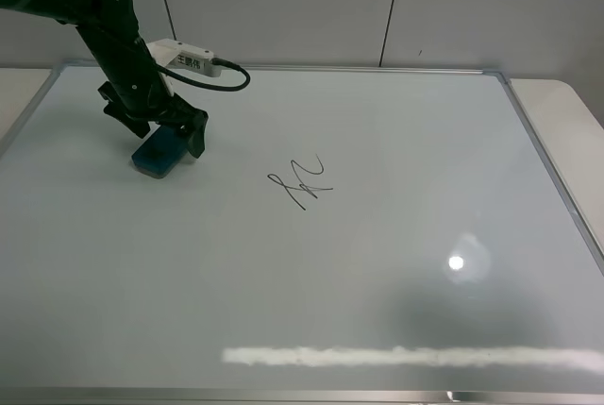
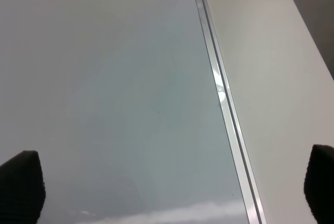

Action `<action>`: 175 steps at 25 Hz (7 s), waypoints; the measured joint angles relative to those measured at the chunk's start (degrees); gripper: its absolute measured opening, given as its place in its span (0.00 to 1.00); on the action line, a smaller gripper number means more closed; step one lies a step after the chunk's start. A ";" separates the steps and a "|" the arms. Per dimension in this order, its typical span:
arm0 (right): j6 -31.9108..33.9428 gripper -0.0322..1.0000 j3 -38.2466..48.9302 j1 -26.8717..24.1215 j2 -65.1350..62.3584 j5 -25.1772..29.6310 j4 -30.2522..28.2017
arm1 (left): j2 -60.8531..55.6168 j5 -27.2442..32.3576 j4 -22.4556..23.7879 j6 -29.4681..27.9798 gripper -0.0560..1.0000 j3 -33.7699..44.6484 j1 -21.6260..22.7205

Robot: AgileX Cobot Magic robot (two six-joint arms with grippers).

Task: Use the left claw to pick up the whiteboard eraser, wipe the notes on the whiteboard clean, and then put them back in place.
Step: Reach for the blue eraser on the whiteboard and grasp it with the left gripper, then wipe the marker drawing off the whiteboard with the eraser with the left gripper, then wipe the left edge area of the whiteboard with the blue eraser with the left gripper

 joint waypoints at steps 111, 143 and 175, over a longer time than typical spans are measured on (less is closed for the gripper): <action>0.00 0.99 0.00 0.00 0.00 0.00 -1.66 | 14.30 11.34 -2.94 -9.70 0.57 -19.72 -32.94; 0.00 0.99 0.00 0.00 0.00 0.00 -1.66 | 23.40 21.40 9.06 -12.77 0.57 -37.61 -19.12; 0.00 0.99 0.00 0.00 0.00 0.00 -1.66 | 14.33 25.56 6.28 -12.21 0.57 -36.56 -29.96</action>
